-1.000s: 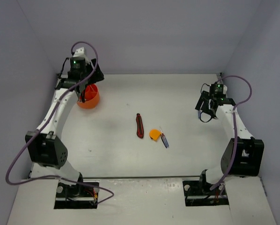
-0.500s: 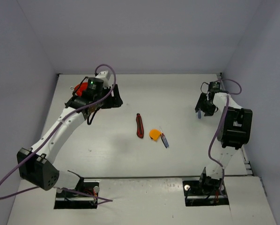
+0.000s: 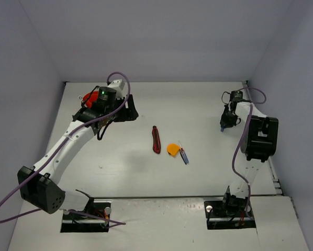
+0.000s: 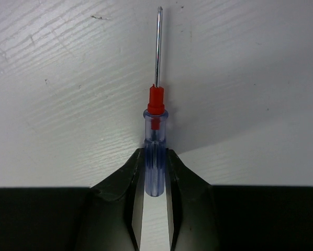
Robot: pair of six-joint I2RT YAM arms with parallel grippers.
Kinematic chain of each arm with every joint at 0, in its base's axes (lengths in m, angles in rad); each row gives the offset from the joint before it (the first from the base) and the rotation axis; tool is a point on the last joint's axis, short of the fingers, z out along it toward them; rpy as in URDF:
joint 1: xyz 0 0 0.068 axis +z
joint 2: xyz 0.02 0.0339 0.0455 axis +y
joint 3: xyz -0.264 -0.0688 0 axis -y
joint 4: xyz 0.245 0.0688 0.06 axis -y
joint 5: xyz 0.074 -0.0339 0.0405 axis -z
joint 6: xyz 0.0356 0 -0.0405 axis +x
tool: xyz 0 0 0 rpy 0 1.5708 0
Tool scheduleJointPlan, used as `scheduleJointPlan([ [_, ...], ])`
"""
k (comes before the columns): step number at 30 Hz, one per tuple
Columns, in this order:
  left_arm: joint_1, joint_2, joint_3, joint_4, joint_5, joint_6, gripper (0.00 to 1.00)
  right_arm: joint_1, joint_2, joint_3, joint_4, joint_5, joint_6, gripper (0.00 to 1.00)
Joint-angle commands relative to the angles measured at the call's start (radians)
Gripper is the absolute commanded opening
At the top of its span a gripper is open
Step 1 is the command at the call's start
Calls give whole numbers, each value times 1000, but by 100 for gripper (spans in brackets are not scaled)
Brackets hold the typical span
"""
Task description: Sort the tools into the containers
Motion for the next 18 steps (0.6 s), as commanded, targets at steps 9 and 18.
scheduleJointPlan([
  [9,-51,69,192,77,108,-84,65,346,-327,-54,138,-116,-75,0],
  [18,-102,122,200,257,170,-192,66,654,-610,-163,351,-208,-45,0],
])
